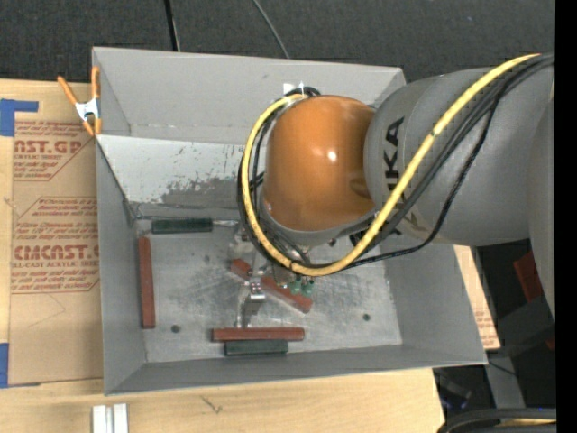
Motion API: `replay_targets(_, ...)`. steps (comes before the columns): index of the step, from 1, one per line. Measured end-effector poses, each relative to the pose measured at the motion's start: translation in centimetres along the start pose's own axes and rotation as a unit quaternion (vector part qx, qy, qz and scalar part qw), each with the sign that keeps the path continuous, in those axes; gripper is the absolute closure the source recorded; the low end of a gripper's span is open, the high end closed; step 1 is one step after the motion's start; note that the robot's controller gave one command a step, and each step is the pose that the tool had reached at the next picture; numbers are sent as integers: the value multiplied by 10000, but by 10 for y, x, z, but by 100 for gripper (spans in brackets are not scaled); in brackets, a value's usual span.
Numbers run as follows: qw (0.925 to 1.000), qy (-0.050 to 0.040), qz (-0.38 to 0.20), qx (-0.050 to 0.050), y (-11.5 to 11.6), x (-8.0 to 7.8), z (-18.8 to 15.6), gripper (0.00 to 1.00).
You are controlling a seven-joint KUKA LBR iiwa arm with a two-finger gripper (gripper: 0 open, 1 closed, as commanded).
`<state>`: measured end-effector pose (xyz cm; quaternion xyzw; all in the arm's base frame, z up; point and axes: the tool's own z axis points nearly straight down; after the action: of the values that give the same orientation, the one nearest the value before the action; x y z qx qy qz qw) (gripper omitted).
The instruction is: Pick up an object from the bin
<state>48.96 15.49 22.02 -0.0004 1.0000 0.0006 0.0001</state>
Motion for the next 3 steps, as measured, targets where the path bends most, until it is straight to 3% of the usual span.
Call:
replay_targets(1,10000,0,0,0,0,0,0,0)
replay_targets(2,9993,-29,-369,-1,-18,-12,60,0)
replay_targets(3,9992,-1,-392,1,-38,-8,122,0)
